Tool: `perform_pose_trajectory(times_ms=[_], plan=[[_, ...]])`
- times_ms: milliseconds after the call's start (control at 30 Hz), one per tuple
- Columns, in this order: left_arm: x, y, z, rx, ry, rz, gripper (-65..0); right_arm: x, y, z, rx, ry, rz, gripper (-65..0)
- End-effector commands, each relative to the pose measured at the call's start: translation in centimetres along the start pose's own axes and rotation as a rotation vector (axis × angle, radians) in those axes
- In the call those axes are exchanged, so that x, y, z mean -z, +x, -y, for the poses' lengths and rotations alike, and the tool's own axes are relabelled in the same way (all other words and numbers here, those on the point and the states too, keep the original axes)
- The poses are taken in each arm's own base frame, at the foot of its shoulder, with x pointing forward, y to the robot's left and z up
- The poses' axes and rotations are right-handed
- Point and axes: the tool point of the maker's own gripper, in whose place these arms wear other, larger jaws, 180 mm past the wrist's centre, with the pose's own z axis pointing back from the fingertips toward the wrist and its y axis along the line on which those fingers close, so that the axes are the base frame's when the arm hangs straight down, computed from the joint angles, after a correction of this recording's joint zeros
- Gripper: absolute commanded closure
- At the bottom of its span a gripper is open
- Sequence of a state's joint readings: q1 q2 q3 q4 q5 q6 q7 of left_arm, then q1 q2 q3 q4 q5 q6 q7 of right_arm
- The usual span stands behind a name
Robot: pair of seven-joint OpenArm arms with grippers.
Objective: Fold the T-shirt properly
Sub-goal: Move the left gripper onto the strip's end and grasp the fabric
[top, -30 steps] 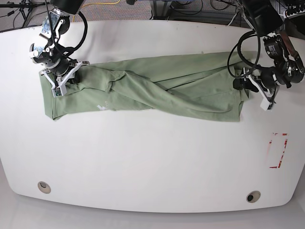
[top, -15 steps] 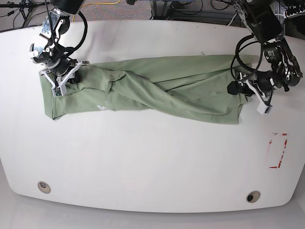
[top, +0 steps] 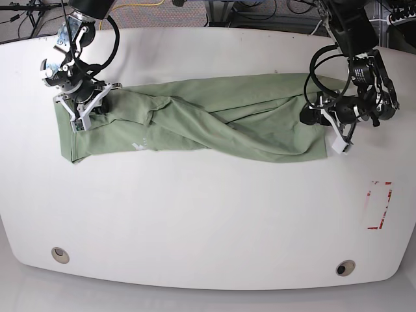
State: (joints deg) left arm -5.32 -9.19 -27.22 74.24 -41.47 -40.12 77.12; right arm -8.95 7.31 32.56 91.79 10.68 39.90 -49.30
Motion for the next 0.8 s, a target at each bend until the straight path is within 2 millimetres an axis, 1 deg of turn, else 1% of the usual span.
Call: perform_pose_trajectory(times_ms=[0,133,200,300,400,500,567,700,767], plan=[[-1.3,1.1,-0.6,0.051,0.054,0.004,-11.4,-0.3,-0.5,0.5,-0.017,-0.018,-0.036,-4.1],[-3.2,3.8,0.4,0.149,0.103,0.074,-11.1,-0.3,-0.5,0.6,-0.016,-0.019,-0.034,-4.1],[-4.2,5.0,0.9,0.199,0.133,0.105,-9.2,-0.3,-0.5,0.5,-0.015,-0.018,-0.034,-4.1],[-5.5,6.3,1.4,0.258,0.18,0.138,-7.1,-0.3,-0.5,0.5,-0.015,-0.018,-0.034,-4.1],[-6.6,7.4,2.1,0.31,0.215,0.169,-6.9,-0.3,-0.3,0.5,-0.016,-0.018,-0.031,-4.1],[-6.9,8.1,3.1,0.358,0.22,0.183,-6.9,-0.2,-0.3,0.5,-0.016,-0.019,-0.029,-4.1],[-6.9,8.6,4.3,0.413,0.215,0.183,-6.9,-0.2,-0.3,0.5,-0.016,-0.019,-0.029,-4.1],[-6.4,8.3,6.2,0.488,0.199,0.165,-7.1,-0.2,-0.2,0.5,-0.016,-0.019,-0.028,-4.1],[-6.3,8.1,6.6,0.499,0.197,0.161,-7.5,-0.2,-0.2,0.5,-0.017,-0.018,-0.028,-4.1]])
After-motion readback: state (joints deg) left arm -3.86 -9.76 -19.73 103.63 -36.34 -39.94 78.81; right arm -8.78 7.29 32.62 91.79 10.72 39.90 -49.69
